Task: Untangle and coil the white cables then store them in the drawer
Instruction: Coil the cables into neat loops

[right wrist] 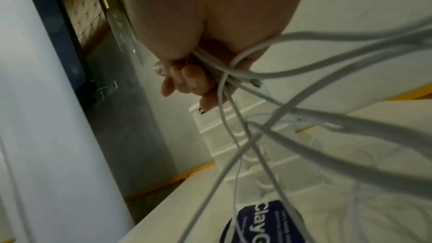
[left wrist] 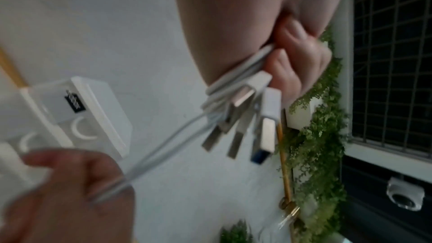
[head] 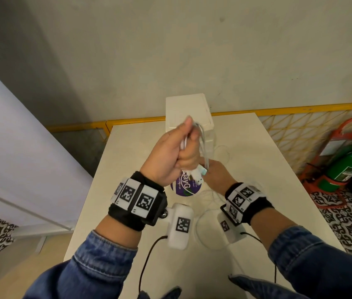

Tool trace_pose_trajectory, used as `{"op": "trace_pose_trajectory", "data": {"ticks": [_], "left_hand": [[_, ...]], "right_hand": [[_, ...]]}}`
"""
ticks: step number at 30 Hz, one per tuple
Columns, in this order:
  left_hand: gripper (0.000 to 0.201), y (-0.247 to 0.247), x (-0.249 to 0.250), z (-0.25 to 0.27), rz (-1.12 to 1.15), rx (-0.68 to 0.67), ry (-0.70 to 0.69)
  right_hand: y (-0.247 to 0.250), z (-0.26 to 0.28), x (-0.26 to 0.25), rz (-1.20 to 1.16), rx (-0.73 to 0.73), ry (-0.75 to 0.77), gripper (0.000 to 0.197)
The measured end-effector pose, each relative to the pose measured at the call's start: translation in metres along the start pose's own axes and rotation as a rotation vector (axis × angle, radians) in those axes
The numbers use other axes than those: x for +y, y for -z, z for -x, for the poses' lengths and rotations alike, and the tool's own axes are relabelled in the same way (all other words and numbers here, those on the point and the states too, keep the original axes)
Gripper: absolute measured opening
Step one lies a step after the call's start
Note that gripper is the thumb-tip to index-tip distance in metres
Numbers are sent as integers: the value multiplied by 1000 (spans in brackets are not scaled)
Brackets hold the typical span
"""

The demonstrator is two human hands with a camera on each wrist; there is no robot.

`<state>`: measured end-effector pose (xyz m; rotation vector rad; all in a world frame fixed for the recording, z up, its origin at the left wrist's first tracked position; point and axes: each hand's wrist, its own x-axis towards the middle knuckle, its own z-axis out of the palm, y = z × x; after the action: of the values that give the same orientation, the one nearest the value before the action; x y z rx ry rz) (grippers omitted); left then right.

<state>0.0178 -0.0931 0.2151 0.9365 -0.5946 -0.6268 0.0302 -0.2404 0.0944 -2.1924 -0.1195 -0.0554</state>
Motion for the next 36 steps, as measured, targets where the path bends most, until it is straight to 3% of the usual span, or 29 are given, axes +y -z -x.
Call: {"op": "trace_pose_trajectory", "data": {"ticks": [4,6,9,12,15,18,20,23,26,29,32,36], "left_hand": [[36,4,11,-16,278,68,-212],[35,8,22,-23,290,180,-343],[35,15,27,-30,61,437,-499],[31,28,14,-30,-460,598,-547],[18,53,-2,-25,-1046,552,-402],[23,69,-16,-15,-1424,417,-3],[38,71,-23,-8,-1416,345,209],[45,58,-28,3,-1122,213,388],[38,45,-26,6,-1052,91,364],[38,53,-23,3,-1168,209,219],[44,61,-24,5,-1190,297,158],[44,62,-24,6,-1133,434,144]], "right_hand": [[-24,9,6,6,-107,28,10],[-29,18,12,47,-178,18,14],[-24,27,11,122,-245,43,17],[-13,23,-3,199,-265,126,25],[-3,18,-7,198,-145,269,21],[6,15,-10,148,-48,385,22],[14,12,-14,140,12,425,26],[26,6,-14,146,97,482,24],[32,2,-3,183,134,446,13],[32,5,11,238,193,382,34],[30,12,12,198,190,311,50],[25,24,2,115,317,446,35]]}}
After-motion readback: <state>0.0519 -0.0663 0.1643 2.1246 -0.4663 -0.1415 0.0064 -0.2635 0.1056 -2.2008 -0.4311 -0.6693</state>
